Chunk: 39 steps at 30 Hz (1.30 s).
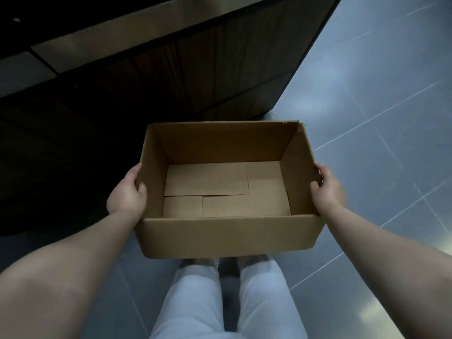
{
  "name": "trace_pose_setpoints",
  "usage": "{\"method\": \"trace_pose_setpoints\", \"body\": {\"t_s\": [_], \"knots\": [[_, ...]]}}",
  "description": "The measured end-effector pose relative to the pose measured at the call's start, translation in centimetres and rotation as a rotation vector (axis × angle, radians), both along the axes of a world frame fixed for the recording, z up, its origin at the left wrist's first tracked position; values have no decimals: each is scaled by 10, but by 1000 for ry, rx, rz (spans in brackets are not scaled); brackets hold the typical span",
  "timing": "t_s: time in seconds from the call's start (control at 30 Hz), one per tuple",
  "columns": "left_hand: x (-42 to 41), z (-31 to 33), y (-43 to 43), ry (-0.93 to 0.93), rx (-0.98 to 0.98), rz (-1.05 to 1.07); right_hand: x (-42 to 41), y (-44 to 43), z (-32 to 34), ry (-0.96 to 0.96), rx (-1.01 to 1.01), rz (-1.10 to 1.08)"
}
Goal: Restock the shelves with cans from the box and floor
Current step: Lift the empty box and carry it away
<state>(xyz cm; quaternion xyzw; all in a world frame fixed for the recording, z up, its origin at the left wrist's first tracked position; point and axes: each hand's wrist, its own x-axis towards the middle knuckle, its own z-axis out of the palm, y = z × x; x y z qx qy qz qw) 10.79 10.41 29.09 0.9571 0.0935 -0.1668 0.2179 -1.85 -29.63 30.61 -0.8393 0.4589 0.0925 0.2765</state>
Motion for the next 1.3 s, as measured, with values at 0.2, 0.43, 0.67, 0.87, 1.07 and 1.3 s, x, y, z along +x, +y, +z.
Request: {"method": "trace_pose_setpoints", "body": {"t_s": [0.2, 0.43, 0.67, 0.87, 1.07, 1.3], "knots": [[12, -48, -61, 57, 19, 96, 59, -68, -65, 34, 50, 93], [10, -163, -117, 117, 62, 226, 110, -128, -179, 61, 94, 205], [12, -293, -152, 99, 81, 302, 139, -156, -304, 77, 71, 270], [10, -370, -164, 8, 35, 427, 182, -161, -377, -2, 14, 367], [20, -409, -168, 27, -126, 501, 218, -154, -405, -80, 26, 379], [1, -374, -201, -21, -194, 575, 188, -108, -383, -137, 221, 489]]}}
